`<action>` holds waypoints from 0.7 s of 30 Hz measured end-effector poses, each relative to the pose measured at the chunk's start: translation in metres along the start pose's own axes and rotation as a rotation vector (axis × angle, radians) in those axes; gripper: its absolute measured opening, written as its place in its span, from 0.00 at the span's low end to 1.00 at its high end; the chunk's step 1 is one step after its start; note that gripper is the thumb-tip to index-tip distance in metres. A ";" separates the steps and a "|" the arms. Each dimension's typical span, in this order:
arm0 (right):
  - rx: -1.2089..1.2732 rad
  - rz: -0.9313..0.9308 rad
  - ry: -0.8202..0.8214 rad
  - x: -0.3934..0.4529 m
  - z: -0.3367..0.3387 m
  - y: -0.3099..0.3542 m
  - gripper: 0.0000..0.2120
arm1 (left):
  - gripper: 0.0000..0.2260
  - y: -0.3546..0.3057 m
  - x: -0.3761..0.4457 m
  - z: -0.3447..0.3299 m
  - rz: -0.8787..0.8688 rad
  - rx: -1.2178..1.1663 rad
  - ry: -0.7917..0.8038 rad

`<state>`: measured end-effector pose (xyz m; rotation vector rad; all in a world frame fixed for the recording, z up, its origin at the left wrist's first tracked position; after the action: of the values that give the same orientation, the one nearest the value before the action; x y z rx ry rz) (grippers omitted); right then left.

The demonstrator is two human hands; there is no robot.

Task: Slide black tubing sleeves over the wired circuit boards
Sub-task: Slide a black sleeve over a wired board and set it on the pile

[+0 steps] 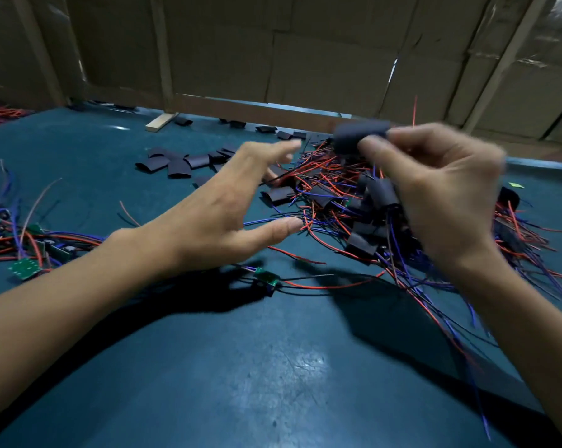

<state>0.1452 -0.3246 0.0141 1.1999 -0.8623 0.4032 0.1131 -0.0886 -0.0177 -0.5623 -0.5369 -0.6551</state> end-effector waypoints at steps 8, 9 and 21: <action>-0.822 -0.150 0.101 0.024 0.024 -0.036 0.15 | 0.11 0.009 -0.005 0.007 0.048 -0.006 0.490; -0.845 -0.127 0.056 0.021 0.022 -0.033 0.16 | 0.10 0.008 -0.004 0.007 0.017 -0.002 0.421; -0.218 0.645 -0.012 -0.025 -0.004 0.018 0.04 | 0.11 -0.006 0.016 0.006 0.731 -1.179 -0.260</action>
<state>0.1189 -0.3105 0.0062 0.7024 -1.2661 0.7978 0.1180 -0.0948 -0.0014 -1.8640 -0.0929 -0.1219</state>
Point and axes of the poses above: each hand's wrist, its own x-axis towards the middle knuckle, its own z-axis out of the back of the hand, y = z × x, the point moved 1 cm from there along x, towards the middle knuckle, and after that the axes turned 4 degrees about -y, right-handed, at the moved point
